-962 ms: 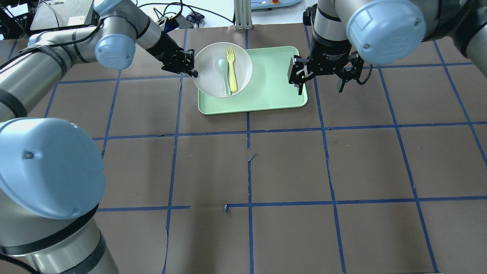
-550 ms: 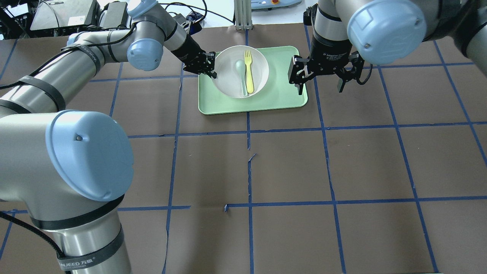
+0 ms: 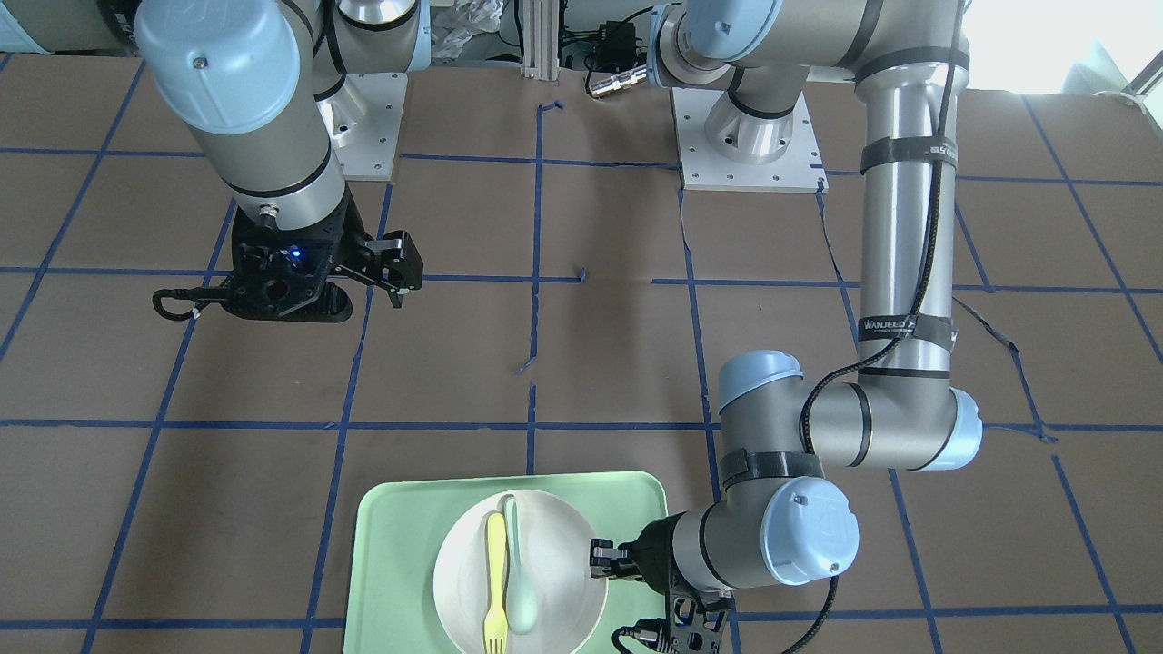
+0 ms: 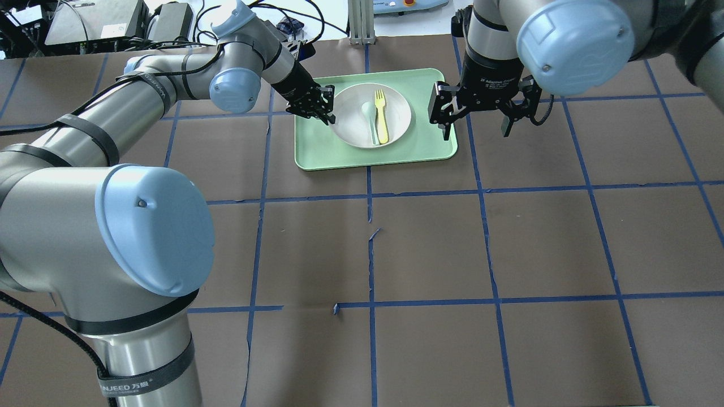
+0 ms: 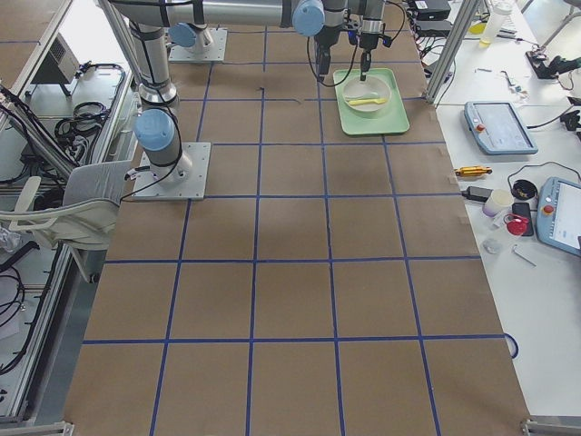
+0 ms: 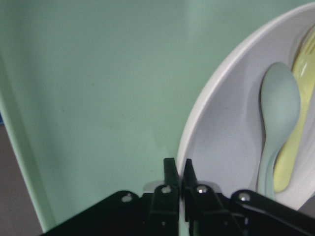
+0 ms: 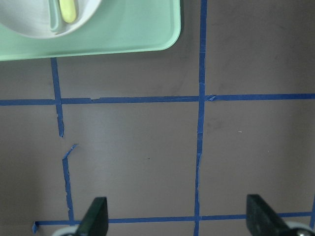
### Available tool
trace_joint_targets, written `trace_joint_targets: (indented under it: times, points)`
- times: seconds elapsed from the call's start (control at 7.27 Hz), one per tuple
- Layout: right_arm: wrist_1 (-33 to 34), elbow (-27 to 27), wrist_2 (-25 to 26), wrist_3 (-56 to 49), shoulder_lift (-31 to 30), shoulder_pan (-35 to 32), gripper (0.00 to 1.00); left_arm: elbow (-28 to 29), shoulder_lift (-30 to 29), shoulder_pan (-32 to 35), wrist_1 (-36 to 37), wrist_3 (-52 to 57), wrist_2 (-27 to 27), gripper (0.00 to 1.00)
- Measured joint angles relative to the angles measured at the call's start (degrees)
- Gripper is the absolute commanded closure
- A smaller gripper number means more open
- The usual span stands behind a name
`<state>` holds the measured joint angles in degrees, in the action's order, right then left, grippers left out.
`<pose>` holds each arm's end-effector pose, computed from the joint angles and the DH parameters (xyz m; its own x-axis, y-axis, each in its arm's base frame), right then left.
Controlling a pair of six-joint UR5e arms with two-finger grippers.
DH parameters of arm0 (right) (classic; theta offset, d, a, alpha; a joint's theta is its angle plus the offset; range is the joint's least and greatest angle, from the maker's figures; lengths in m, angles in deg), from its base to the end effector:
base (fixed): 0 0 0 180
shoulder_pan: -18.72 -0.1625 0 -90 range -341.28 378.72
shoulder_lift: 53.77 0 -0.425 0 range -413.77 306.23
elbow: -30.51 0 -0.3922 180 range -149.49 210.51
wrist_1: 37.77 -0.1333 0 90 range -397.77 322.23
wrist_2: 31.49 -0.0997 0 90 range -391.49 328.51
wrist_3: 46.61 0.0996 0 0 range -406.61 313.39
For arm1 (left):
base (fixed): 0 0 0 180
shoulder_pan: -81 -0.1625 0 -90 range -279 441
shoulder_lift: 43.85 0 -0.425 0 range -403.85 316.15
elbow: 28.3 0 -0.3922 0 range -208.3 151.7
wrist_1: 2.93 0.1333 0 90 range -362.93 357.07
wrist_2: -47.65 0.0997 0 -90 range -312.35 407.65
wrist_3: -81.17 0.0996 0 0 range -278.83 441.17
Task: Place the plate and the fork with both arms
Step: 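Open the left gripper and raise it away from the plate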
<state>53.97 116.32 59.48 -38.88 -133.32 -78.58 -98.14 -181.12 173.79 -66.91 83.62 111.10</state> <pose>0.2015 -0.5372 0.4306 -0.9996 0.0058 0.0273 0.0079 0.9971 0.0758 -0.2146 -0.7497 0.1812 -0.8910 0.0777 0.4473 0.0868 0.9962 -0.0001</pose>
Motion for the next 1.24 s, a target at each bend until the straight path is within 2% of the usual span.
trace_joint_targets:
  times: [0.14,0.41,0.55,0.69,0.96,1.1,1.24]
  points:
    - [0.03,-0.12,-0.06,0.02,0.00,0.04,0.00,-0.01,-0.03,0.06,1.01,-0.05,0.05,0.00]
    - [1.87,-0.17,-0.55,0.19,0.30,0.08,0.00,-0.19,2.16,0.00,2.18,-0.53,2.79,0.00]
    - [4.34,-0.38,-0.81,0.58,1.33,0.08,0.00,-0.88,5.09,-0.14,0.23,-0.71,8.31,0.00]
    - [7.30,-0.75,-0.91,1.02,3.12,0.04,0.00,-1.78,8.90,-0.39,-4.81,-0.81,14.43,0.00]
    - [14.29,-0.93,-1.18,1.91,6.92,-0.09,0.01,-2.77,17.46,-1.27,-19.80,-0.81,23.26,0.00]
    - [18.71,-0.89,-1.43,3.52,8.95,-0.34,0.37,-2.88,21.25,-1.74,-26.94,-0.79,25.66,0.00]
    - [23.40,-0.95,-1.60,4.99,11.05,-0.66,0.45,-3.05,24.23,-2.12,-31.97,-0.81,26.62,0.00]
